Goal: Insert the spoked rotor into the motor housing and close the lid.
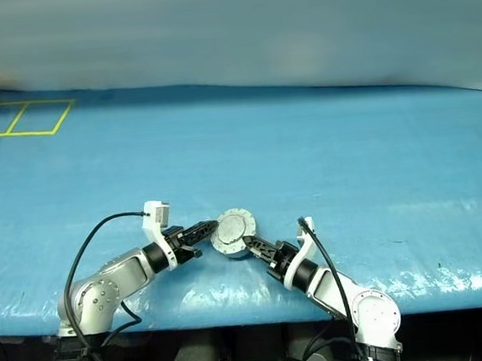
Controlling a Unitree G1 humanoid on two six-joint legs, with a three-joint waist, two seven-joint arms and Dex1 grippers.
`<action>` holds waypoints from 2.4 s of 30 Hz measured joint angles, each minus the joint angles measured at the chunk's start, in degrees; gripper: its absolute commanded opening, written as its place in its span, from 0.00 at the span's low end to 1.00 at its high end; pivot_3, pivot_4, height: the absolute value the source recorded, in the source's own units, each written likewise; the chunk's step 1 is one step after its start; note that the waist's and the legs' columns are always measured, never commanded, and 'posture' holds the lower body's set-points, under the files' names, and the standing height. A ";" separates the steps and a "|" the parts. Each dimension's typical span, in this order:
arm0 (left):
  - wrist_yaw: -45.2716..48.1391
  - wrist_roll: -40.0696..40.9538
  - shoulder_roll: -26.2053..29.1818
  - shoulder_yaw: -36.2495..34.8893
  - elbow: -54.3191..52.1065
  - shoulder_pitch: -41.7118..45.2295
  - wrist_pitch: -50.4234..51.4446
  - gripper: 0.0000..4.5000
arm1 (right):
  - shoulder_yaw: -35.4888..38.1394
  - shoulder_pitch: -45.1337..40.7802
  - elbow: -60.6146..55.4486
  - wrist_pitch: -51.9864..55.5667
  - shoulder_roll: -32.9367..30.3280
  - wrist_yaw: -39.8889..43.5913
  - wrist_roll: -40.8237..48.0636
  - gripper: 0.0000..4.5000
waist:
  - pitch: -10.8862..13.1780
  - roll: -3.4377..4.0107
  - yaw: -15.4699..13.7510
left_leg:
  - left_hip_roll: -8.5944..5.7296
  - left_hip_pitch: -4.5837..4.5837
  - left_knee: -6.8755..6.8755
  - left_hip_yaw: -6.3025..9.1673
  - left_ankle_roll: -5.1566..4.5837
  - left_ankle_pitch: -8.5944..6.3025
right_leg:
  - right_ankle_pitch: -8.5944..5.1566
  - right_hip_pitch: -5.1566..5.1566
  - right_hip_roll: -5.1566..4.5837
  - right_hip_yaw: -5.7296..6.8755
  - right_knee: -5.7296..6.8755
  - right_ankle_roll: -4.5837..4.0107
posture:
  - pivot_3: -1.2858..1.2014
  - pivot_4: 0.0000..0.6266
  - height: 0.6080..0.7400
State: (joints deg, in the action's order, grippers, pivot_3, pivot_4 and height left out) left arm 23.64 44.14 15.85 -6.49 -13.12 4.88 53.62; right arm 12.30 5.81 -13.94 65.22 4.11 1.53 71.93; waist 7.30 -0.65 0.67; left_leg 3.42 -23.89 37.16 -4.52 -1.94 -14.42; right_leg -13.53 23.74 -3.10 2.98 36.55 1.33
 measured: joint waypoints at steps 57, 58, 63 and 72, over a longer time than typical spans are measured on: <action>-27.59 49.09 -19.44 0.79 -1.59 -10.82 -16.86 0.79 | -15.45 -6.16 -1.76 -15.52 -11.68 -8.80 25.82 0.27 | 1.13 -0.44 -0.06 | -0.45 -0.77 1.14 -0.13 -0.57 -0.21 | 0.55 0.40 0.10 -0.52 0.39 0.83 | 0.52 0.24 1.00; -28.11 49.04 -19.44 0.79 -1.59 -10.84 -16.86 0.71 | -15.59 -6.07 -1.75 -15.58 -11.89 -8.26 24.68 0.27 | 1.13 -0.44 -0.06 | -0.46 -0.77 1.15 -0.13 -0.57 -0.21 | 0.55 0.40 0.10 -0.52 0.39 0.83 | 0.52 0.24 1.00; -28.92 48.13 -19.44 0.64 -3.02 -11.34 -17.11 0.54 | -16.56 -5.54 -1.77 -16.70 -12.13 -4.03 19.45 0.27 | 1.13 -0.43 -0.04 | -0.46 -0.68 1.18 -0.12 -0.58 -0.20 | 0.56 0.30 0.10 -0.51 0.39 0.83 | 0.52 0.24 1.00; -30.28 45.93 -19.45 0.75 -5.55 -11.86 -18.34 0.54 | -17.13 -5.54 -1.74 -18.42 -12.06 1.57 13.39 0.44 | 1.13 -0.42 -0.10 | -0.39 -0.67 1.50 -0.03 -0.73 -0.29 | 0.58 0.10 0.07 -0.44 0.38 0.88 | 0.52 0.24 1.00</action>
State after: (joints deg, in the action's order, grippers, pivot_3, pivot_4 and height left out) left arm -6.64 90.07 -3.61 -5.73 -18.66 -6.98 35.28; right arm -4.82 0.27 -15.68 46.81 -7.94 3.10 85.31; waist 8.43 -1.07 0.56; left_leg 3.03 -24.56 38.66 -4.55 -2.67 -14.71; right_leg -12.95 23.84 -3.03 2.54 36.93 2.21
